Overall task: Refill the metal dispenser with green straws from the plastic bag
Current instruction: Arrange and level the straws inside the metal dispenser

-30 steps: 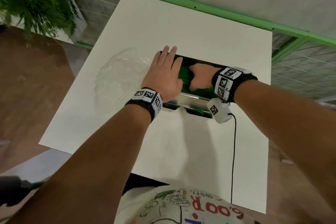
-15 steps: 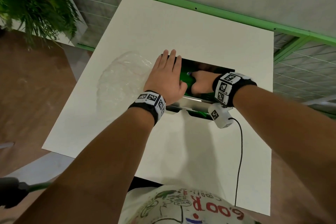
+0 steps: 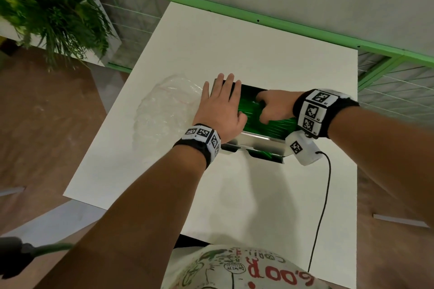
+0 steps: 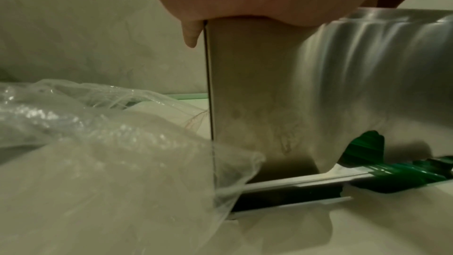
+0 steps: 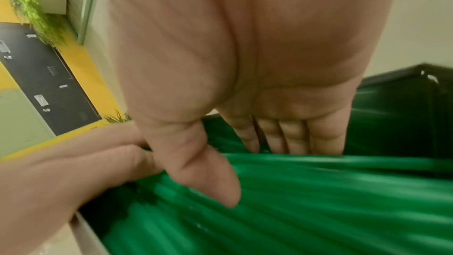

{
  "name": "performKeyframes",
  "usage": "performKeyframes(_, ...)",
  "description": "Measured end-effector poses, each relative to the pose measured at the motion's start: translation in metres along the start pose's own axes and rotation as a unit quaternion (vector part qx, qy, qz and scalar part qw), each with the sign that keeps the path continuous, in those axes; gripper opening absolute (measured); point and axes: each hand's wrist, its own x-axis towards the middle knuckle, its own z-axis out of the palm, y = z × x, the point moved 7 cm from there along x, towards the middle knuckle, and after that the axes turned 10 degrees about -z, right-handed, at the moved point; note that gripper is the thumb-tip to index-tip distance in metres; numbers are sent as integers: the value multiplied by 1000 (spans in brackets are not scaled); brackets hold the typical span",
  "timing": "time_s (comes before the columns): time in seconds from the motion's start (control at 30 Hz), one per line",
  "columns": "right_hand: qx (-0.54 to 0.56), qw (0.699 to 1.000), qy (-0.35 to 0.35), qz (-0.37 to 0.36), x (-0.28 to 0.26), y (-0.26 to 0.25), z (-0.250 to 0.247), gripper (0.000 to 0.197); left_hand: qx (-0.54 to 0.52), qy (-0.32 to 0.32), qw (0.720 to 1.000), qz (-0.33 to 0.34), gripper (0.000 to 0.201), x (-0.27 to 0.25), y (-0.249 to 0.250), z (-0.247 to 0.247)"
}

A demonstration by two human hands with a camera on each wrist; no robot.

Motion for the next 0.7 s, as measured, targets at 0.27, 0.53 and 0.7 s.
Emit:
performKeyframes(0.27, -39, 999, -32, 5, 3, -10, 26, 76, -22, -2, 999, 31, 79, 0, -2, -2)
performKeyframes(0.53, -41, 995, 74, -52, -19, -1, 4, 63, -20, -11, 997, 70, 78, 0, -1, -3)
performKeyframes(0.7, 87, 961, 245, -98, -45, 18, -16, 39, -5, -20, 997, 70, 77, 0, 0, -2)
